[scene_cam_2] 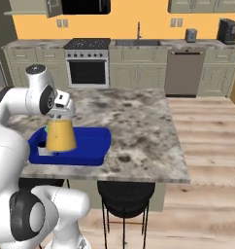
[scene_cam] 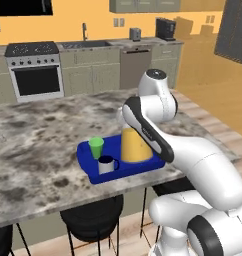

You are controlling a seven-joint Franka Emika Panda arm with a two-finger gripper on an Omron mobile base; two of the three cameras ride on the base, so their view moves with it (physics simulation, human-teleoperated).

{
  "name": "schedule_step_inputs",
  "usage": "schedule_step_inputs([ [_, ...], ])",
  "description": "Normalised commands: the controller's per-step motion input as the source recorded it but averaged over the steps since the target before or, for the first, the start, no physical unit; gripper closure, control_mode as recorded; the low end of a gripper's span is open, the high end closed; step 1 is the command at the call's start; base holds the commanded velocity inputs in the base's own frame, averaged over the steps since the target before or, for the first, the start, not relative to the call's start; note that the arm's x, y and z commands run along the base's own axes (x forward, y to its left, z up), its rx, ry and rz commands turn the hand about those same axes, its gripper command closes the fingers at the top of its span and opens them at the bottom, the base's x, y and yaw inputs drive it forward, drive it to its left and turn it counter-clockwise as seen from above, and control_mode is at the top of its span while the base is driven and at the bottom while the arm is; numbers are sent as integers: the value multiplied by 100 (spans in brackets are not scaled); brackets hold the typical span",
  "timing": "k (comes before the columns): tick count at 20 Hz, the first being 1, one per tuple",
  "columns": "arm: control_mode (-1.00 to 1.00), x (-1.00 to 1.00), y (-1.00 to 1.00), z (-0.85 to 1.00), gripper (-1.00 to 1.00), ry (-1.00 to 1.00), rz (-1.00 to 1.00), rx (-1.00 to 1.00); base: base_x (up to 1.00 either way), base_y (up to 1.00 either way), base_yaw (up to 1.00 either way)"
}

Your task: There is a tray on the dining counter. Grab the cup, mug, and pitcher and place them on the tray. The pitcher may be placed next to the tray if it cannot fit the tray.

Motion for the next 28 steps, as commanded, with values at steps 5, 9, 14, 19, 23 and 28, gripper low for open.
schedule_step_inputs([
  [5,100,0,0,0,100,0,0,0,39,-44,10],
  [9,100,0,0,0,100,0,0,0,33,-45,8],
  [14,100,0,0,0,100,0,0,0,20,-4,1],
  [19,100,0,0,0,100,0,0,0,9,0,0],
  [23,100,0,0,0,100,0,0,0,35,0,0],
  [28,100,0,0,0,100,0,0,0,51,0,0],
])
